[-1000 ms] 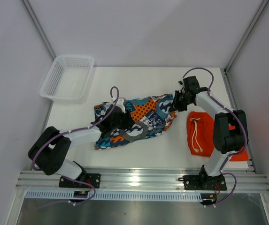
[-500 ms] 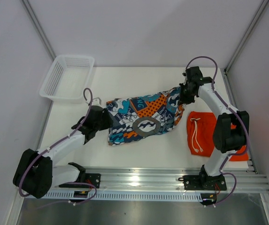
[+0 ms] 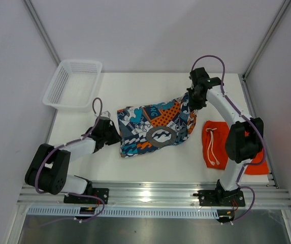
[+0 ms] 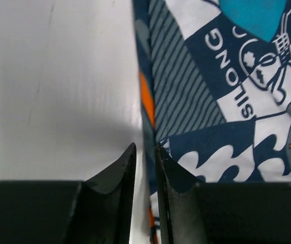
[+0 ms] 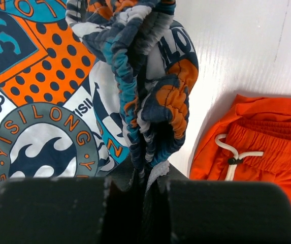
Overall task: Fold and stack the shorts
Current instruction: Fold the shorts
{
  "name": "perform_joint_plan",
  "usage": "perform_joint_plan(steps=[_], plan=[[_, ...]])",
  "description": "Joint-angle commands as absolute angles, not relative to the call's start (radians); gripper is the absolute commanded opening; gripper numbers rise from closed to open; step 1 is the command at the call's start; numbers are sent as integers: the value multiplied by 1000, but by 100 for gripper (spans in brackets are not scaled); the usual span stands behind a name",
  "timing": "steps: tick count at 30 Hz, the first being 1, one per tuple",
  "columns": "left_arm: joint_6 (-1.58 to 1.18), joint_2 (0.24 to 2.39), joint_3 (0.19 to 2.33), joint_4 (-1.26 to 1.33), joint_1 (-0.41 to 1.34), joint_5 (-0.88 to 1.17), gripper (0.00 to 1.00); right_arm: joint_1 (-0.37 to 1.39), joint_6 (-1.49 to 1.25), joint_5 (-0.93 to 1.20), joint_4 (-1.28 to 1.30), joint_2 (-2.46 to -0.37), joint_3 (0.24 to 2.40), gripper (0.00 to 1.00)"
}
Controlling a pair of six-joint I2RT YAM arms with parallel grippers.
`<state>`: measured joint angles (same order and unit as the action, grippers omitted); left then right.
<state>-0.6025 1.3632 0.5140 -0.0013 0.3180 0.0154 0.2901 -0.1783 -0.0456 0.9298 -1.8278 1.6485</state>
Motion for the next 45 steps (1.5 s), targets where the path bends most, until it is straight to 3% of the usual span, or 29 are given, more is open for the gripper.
perform_joint_plan(steps=[1,10,17,29,45], plan=[[-606,1428,545,109,311,92,24,334,-164,-121,1001,-1832,1739,0],[-603,1508,542,161,313,106,15,471,-187,-192,1121,-1865,1913,0],[-601,1479,519,158,314,109,14,612,-244,-322,1184,-1950,2009,0],[-606,1420,495,129,340,72,13,778,-365,-342,1247,-2198,2230,0],[-604,1420,499,127,357,63,13,856,-463,-291,1180,-2229,2264,0]])
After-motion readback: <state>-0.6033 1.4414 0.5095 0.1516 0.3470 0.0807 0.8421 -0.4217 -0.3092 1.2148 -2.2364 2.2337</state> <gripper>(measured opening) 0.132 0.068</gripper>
